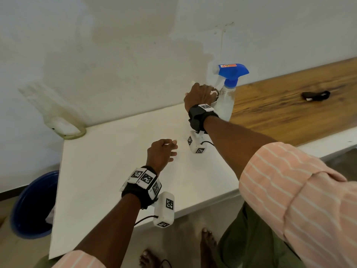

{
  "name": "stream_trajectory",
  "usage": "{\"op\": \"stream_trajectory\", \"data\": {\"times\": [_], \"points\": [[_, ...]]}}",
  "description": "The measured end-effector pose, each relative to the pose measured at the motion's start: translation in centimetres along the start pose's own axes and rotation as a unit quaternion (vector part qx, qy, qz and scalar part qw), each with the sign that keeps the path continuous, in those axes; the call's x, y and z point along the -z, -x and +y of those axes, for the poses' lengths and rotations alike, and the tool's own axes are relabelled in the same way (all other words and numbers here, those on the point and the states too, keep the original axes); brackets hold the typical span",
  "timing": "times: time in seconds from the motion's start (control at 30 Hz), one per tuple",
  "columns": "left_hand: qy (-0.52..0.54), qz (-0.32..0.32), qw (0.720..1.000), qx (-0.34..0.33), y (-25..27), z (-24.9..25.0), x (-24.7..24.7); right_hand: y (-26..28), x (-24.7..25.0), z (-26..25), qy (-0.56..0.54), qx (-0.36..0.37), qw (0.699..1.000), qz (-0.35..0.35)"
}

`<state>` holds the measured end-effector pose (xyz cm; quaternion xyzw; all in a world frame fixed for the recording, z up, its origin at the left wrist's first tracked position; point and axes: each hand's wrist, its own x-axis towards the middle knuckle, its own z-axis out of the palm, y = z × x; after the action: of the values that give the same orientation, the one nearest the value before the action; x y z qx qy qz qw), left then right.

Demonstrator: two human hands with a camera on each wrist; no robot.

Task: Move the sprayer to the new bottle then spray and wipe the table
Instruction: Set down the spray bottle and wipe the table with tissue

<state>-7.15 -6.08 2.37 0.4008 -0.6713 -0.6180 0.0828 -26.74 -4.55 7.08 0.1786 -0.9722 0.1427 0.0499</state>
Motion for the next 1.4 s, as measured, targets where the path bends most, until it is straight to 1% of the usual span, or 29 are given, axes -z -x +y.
{"op": "stream_trajectory", "data": {"times": [0.1, 0.17, 0.27, 0.3, 0.37, 0.4, 0.43, 0.47, 0.5, 0.53, 0.57, 0.6, 0.63, 0.67, 0.7, 0.77, 0.83, 0.9, 0.93, 1.0, 1.07, 1.13, 1.17, 1.23, 1.27, 1.3, 1.33, 1.37, 1.4], "points": [[0.008, -0.005, 1.000, 0.005, -0.2, -0.1, -0.1, 0.1, 0.0, 0.6, 0.033, 0.060, 0.997, 0.038], [0.008, -0.007, 1.000, 0.006, -0.3, -0.3, -0.2, 0.3, 0.1, 0.5, 0.030, 0.076, 0.995, 0.065], [0.002, -0.005, 1.000, 0.007, -0.4, -0.5, -0.2, 0.7, 0.3, -0.5, -0.023, 0.096, 0.988, 0.120], [0.002, -0.003, 1.000, 0.009, -0.5, -0.6, -0.1, 1.1, 0.3, -1.0, -0.051, 0.120, 0.981, 0.146], [0.007, 0.004, 1.000, 0.010, -0.5, -0.7, 0.4, 2.9, 0.7, -2.3, -0.140, 0.184, 0.958, 0.167], [0.010, 0.011, 1.000, 0.009, -0.4, -0.8, 0.8, 4.1, 0.8, -2.8, -0.194, 0.213, 0.945, 0.156], [0.007, 0.019, 1.000, 0.010, -0.2, -1.0, 1.2, 5.4, 0.7, -2.9, -0.239, 0.232, 0.934, 0.126], [-0.006, 0.027, 1.000, 0.011, 0.0, -1.3, 1.6, 6.6, 0.4, -2.7, -0.268, 0.236, 0.932, 0.066], [-0.026, 0.035, 0.999, 0.009, 0.2, -1.8, 2.1, 7.6, -0.3, -2.2, -0.285, 0.227, 0.931, -0.014], [-0.052, 0.039, 0.998, 0.004, 0.5, -2.3, 2.6, 8.5, -0.9, -1.5, -0.290, 0.200, 0.930, -0.100], [-0.081, 0.037, 0.996, -0.004, 0.8, -2.9, 2.9, 9.2, -1.7, -0.5, -0.271, 0.165, 0.935, -0.156], [-0.117, 0.030, 0.993, -0.012, 1.1, -3.4, 3.3, 10.0, -2.5, 0.6, -0.224, 0.132, 0.949, -0.176], [-0.161, 0.020, 0.987, -0.022, 1.5, -3.9, 3.5, 10.8, -3.3, 1.8, -0.169, 0.101, 0.965, -0.173], [-0.210, 0.007, 0.977, -0.036, 2.0, -4.1, 3.6, 11.7, -3.8, 2.8, -0.127, 0.077, 0.977, -0.153], [-0.258, -0.004, 0.965, -0.048, 2.4, -4.4, 3.7, 12.6, -4.4, 3.6, -0.105, 0.073, 0.983, -0.128], [-0.346, -0.023, 0.936, -0.063, 3.2, -4.6, 3.9, 14.1, -5.5, 4.5, -0.083, 0.117, 0.985, -0.097], [-0.434, -0.060, 0.897, -0.062, 4.0, -4.8, 3.9, 15.2, -6.7, 4.7, -0.070, 0.175, 0.974, -0.130], [-0.498, -0.097, 0.860, -0.053, 4.6, -5.0, 3.7, 16.1, -7.7, 4.2, -0.062, 0.187, 0.957, -0.212], [-0.517, -0.108, 0.848, -0.049, 4.9, -5.2, 3.6, 16.7, -8.1, 3.9, -0.051, 0.190, 0.949, -0.246], [-0.542, -0.117, 0.831, -0.047, 5.1, -5.5, 3.5, 17.8, -8.8, 3.5, -0.022, 0.227, 0.936, -0.268], [-0.550, -0.113, 0.826, -0.047, 5.2, -5.6, 3.5, 18.1, -9.0, 4.0, -0.020, 0.283, 0.922, -0.264], [-0.554, -0.116, 0.823, -0.046, 5.2, -5.5, 3.5, 17.2, -8.7, 5.4, 0.004, 0.305, 0.916, -0.261], [-0.555, -0.118, 0.822, -0.046, 5.3, -5.5, 3.5, 16.5, -8.6, 6.1, 0.007, 0.285, 0.925, -0.253], [-0.552, -0.117, 0.824, -0.046, 5.3, -5.5, 3.4, 15.7, -8.2, 6.8, -0.007, 0.188, 0.953, -0.236], [-0.550, -0.116, 0.826, -0.048, 5.3, -5.4, 3.3, 15.7, -7.9, 6.4, -0.023, 0.144, 0.959, -0.242], [-0.546, -0.114, 0.828, -0.049, 5.3, -5.4, 3.3, 16.2, -7.9, 5.5, -0.039, 0.127, 0.957, -0.257], [-0.540, -0.111, 0.833, -0.049, 5.3, -5.4, 3.2, 17.0, -7.9, 4.4, -0.043, 0.147, 0.950, -0.273], [-0.534, -0.108, 0.837, -0.049, 5.3, -5.4, 3.2, 18.1, -8.2, 3.4, -0.032, 0.201, 0.936, -0.287], [-0.528, -0.102, 0.841, -0.048, 5.3, -5.5, 3.3, 19.3, -8.4, 2.7, -0.007, 0.268, 0.915, -0.300]]}}
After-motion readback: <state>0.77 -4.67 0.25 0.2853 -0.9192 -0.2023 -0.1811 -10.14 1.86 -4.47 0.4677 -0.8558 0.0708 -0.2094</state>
